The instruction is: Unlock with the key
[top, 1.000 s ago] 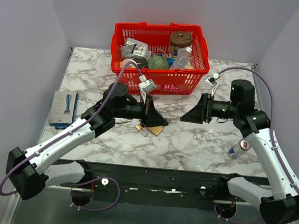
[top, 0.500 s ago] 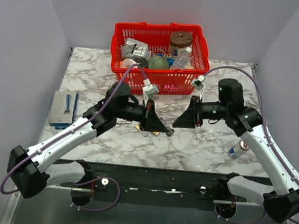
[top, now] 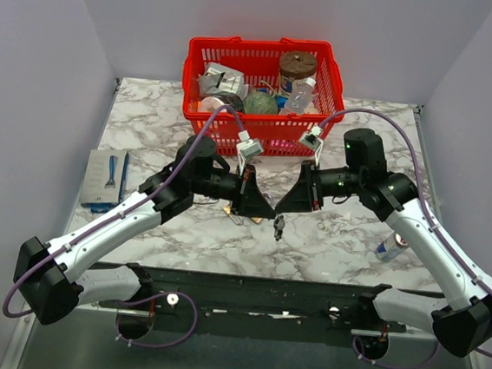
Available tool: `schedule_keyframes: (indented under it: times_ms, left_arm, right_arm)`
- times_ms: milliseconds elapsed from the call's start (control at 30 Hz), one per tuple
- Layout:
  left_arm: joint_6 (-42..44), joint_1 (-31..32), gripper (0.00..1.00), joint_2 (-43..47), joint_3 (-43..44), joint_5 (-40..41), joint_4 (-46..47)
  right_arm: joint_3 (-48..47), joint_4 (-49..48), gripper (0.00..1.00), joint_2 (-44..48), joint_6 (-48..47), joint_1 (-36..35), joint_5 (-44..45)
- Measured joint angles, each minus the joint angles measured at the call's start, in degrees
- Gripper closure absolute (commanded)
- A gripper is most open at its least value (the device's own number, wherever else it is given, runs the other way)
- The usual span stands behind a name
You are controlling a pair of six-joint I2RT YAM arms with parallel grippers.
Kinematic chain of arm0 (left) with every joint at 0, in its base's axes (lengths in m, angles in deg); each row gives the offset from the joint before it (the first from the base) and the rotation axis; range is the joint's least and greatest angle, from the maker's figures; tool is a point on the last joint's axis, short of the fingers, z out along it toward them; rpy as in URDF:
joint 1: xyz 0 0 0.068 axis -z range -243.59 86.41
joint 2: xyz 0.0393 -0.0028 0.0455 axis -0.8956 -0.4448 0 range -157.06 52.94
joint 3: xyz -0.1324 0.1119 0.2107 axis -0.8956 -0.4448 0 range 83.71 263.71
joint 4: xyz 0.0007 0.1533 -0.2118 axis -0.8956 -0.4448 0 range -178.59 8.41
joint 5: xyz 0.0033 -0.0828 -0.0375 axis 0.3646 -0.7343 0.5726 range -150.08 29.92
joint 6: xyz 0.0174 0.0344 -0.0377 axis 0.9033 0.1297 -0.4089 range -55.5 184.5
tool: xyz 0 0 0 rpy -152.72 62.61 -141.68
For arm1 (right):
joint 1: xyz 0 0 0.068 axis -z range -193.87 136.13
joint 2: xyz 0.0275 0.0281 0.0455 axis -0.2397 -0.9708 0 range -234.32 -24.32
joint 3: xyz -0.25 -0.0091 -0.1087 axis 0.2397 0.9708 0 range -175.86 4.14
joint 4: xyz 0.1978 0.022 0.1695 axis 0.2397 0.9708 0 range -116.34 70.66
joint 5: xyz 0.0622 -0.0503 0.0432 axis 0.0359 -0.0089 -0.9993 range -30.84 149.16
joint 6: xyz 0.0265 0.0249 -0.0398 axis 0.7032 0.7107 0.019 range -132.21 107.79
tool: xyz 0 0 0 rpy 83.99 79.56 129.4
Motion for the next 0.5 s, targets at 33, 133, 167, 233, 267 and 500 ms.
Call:
schedule_keyframes:
  times_ms: [33, 133, 167, 233, 267, 500]
  left_arm:
    - [0.0, 0.0, 1.00, -0.1, 0.0, 0.0, 0.2]
    - [-0.2, 0.0, 1.00, -0.2, 0.0, -0.1, 0.4]
    - [-0.2, 0.0, 1.00, -0.3, 0.0, -0.2, 0.4]
    - [-0.2, 0.0, 1.00, -0.3, 0.0, -0.3, 0.4]
    - [-0.2, 0.0, 1.00, -0.3, 0.0, -0.3, 0.4]
    - [-0.5, 0.0, 1.00, -0.3, 0.0, -0.5, -0.3]
  right_arm:
    - [0.0, 0.0, 0.76, -0.2, 0.0, -0.1, -0.2]
    - [0.0, -0.4, 0.84, -0.5, 0.2, -0.3, -0.8]
    - [0.0, -0.5, 0.87, -0.5, 0.2, -0.3, -1.0]
    - [0.0, -0.7, 0.95, -0.6, 0.2, -0.3, -1.2]
    - [0.0, -0.8, 0.97, -0.7, 0.2, -0.3, -1.4]
    - [1.6, -3.1, 0.99, -0.4, 0.6, -0.3, -2.3]
